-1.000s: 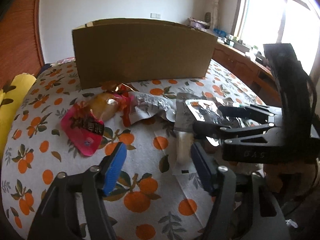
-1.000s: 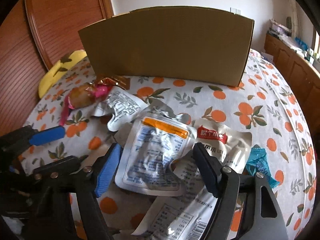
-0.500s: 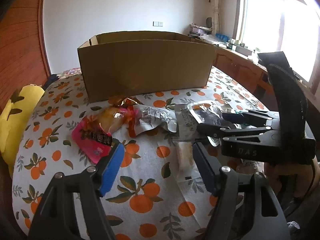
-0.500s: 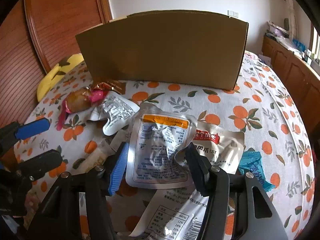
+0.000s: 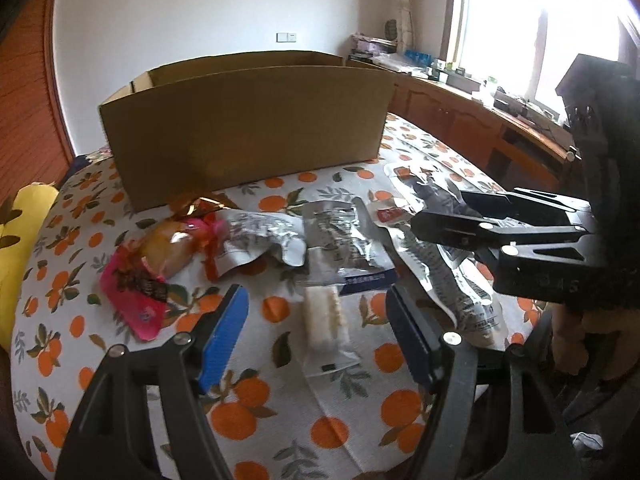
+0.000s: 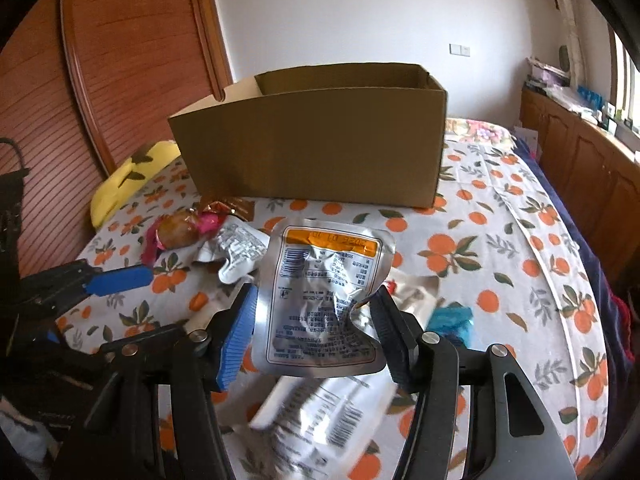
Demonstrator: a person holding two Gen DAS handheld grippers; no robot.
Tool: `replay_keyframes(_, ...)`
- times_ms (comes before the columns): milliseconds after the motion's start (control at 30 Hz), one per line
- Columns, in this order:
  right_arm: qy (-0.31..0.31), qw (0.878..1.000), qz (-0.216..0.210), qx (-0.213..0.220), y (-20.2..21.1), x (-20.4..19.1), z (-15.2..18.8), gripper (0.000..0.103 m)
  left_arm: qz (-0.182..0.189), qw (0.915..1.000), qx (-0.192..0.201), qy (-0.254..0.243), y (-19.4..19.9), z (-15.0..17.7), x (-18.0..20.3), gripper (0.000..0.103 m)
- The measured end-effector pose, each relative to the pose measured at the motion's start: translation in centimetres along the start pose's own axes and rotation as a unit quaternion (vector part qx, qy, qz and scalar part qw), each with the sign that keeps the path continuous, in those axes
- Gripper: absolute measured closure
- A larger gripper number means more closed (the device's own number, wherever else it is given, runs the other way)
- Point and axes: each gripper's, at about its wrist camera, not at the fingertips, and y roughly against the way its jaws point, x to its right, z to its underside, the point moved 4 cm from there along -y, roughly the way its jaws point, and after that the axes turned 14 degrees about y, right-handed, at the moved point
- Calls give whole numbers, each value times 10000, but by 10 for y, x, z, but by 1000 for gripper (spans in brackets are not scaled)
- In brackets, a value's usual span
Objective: Organize snacks
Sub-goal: 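Grasp the silver foil pouch with the right gripper while the left gripper grasps a small white snack bar, then lift the white snack bar with the left gripper while the right gripper lifts the foil pouch toward the box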
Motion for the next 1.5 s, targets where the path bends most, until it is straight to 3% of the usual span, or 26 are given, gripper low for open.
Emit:
replay_keyframes(200,-66,10000,3,28,-1,11,12,44,-64,9997,-230,-46,-18,2,6,33)
replay_keyframes(500,-147,9996,-210,100,-12,20,24,43,-543,9980,-308,-72,-34,3,1,38)
replay_keyframes(733,-203,9992,-243,235,-15,25,27,42,-639,9972,-385,56,-39,7,-7,49)
replay_keyframes(800,-202,9991,-233,284,-14,25,27,42,-643,9972,-378,41,-38,7,-7,53)
replay_keyframes(900,-140,9992,-192,313,-13,23,27,42,-645,9972,-374,2,-37,8,-5,65)
replay_keyframes(967,-117,9992,-169,333,-13,22,27,42,-667,9971,-363,-47,-36,8,-3,78)
replay_keyframes(1033,-93,9992,-166,354,-13,22,27,42,-694,9970,-335,-74,-34,9,-1,82)
replay_keyframes(1500,-148,9988,-270,393,-13,24,27,42,-721,9972,-198,1,-23,8,-2,83)
